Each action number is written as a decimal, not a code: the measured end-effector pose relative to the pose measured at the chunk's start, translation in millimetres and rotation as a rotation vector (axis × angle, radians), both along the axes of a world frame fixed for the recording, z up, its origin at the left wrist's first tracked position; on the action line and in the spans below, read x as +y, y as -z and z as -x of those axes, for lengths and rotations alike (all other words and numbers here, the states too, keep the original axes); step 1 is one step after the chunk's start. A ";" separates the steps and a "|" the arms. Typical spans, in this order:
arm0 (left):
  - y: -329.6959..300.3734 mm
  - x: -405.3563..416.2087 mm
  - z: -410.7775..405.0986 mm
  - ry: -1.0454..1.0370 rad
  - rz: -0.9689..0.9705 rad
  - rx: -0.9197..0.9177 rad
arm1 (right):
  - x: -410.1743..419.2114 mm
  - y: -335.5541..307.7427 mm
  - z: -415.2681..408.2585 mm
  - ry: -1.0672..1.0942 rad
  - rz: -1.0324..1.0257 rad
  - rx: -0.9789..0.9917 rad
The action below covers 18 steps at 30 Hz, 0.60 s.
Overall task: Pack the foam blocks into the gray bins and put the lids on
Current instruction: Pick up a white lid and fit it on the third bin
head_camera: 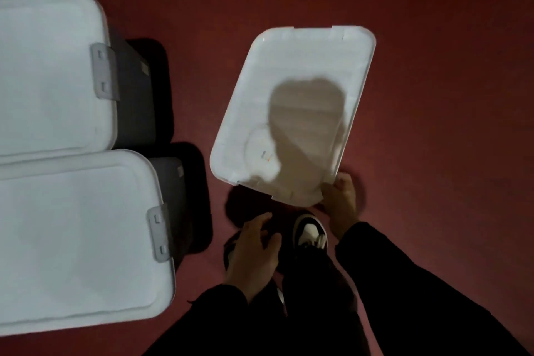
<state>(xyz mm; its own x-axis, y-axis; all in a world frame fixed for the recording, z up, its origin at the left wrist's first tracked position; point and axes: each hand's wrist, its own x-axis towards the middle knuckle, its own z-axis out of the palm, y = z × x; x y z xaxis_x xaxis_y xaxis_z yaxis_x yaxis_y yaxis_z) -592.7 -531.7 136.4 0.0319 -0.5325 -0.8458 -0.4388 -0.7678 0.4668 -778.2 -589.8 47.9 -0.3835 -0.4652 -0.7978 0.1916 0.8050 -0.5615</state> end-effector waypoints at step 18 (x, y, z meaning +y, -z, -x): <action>-361.3 45.7 -50.8 0.191 0.542 -0.707 | 22.2 -487.5 -44.4 -0.242 0.193 -0.200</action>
